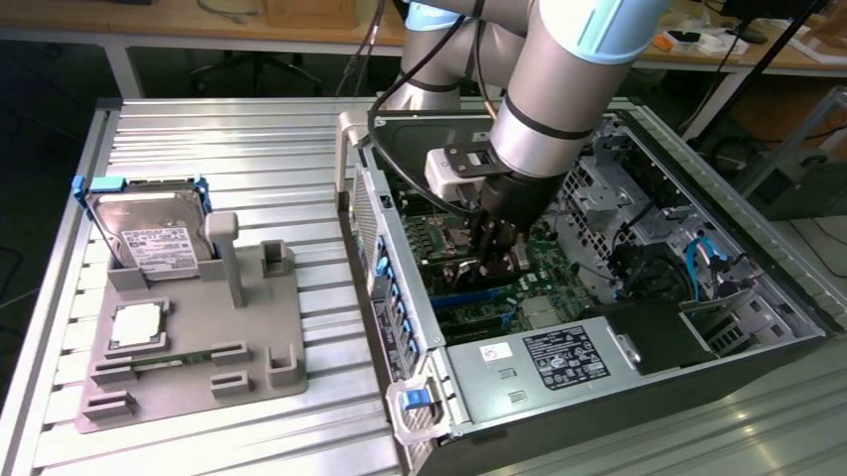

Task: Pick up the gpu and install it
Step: 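Insert the gpu into the slot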

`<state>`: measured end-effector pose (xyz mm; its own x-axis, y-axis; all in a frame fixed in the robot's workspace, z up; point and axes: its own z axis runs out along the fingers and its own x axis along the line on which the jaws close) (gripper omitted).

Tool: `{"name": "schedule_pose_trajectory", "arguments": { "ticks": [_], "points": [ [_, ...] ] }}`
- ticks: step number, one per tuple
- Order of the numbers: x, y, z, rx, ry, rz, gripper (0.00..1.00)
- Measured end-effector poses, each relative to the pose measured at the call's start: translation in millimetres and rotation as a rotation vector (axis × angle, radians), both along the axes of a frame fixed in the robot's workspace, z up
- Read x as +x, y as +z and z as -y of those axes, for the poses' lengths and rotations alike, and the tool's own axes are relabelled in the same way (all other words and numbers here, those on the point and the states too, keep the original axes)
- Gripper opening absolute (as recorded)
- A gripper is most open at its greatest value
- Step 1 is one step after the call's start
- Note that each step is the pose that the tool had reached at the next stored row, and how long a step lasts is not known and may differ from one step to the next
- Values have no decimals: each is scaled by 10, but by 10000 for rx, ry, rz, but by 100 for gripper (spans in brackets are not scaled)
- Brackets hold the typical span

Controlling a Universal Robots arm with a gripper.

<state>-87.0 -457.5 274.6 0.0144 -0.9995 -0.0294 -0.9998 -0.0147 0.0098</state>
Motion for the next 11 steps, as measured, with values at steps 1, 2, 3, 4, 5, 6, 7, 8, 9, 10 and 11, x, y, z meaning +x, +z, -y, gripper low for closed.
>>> {"name": "schedule_pose_trajectory", "arguments": {
  "ticks": [1, 2, 3, 4, 5, 6, 7, 8, 9, 10, 11],
  "points": [
    [2, -4, 0, 1, 1, 2, 27],
    [2, -12, 0, 0, 1, 1, 27],
    [2, -19, 0, -1, 2, 1, 27],
    [2, -29, 0, -2, 1, 1, 27],
    [2, -43, 0, 0, 1, 1, 27],
    [2, -57, 0, -1, 1, 1, 27],
    [2, -71, 0, 0, 1, 1, 27],
    [2, -80, 0, 0, 1, 1, 27],
    [2, -92, 0, -1, 2, 1, 27],
    [2, -104, 0, -1, 2, 1, 27],
    [2, -116, 0, -1, 2, 1, 27]
  ]
}}
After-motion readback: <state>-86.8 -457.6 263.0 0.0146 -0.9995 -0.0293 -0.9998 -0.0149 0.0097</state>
